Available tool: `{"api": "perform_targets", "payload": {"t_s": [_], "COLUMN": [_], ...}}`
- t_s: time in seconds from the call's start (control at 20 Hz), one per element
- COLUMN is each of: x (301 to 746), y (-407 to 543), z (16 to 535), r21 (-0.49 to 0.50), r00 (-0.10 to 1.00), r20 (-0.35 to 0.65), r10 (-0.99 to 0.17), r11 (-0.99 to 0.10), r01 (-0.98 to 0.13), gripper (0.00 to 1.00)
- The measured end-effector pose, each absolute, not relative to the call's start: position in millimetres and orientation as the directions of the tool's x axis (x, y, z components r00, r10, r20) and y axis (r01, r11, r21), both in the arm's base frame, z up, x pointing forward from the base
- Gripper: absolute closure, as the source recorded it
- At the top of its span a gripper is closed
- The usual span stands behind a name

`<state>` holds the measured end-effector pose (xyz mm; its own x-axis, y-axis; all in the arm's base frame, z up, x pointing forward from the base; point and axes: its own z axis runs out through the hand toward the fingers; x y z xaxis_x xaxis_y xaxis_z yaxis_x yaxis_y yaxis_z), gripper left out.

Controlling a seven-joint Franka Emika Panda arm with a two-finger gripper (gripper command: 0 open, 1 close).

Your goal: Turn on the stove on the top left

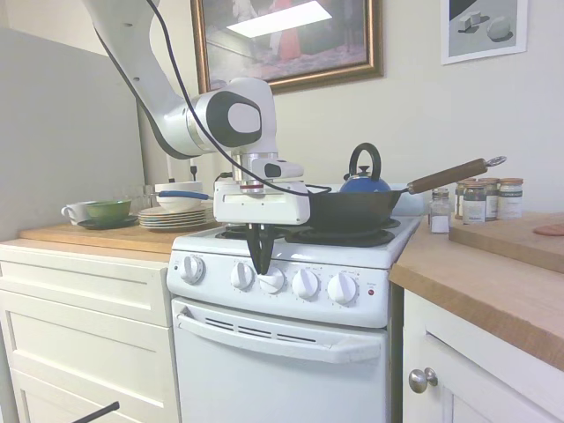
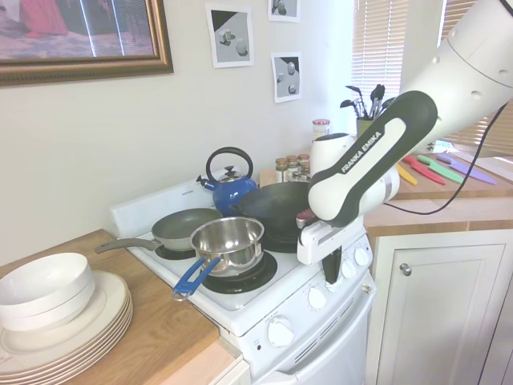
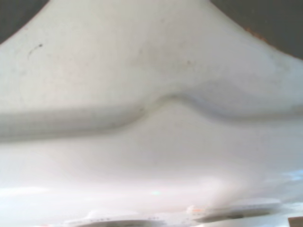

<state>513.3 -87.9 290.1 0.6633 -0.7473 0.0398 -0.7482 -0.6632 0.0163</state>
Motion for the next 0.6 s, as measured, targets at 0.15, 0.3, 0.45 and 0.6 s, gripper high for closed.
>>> {"api": "perform_targets", "payload": {"t_s": [0.15, 0.3, 0.45, 0.6], "x": [512.7, 512.2, 511.2, 509.5], "y": [-88.5, -88.5, -88.4, -88.2], "z": [287.6, 284.9, 281.9, 279.3], "r21": [0.019, 0.021, 0.024, 0.024], "r00": [0.662, 0.663, 0.663, 0.664], "r20": [0.037, 0.035, 0.032, 0.038], "r10": [-0.748, -0.748, -0.748, -0.746], "r11": [-0.662, -0.662, -0.662, -0.664], "r01": [-0.749, -0.749, -0.749, -0.747], "gripper": [1.00, 1.00, 1.00, 1.00]}}
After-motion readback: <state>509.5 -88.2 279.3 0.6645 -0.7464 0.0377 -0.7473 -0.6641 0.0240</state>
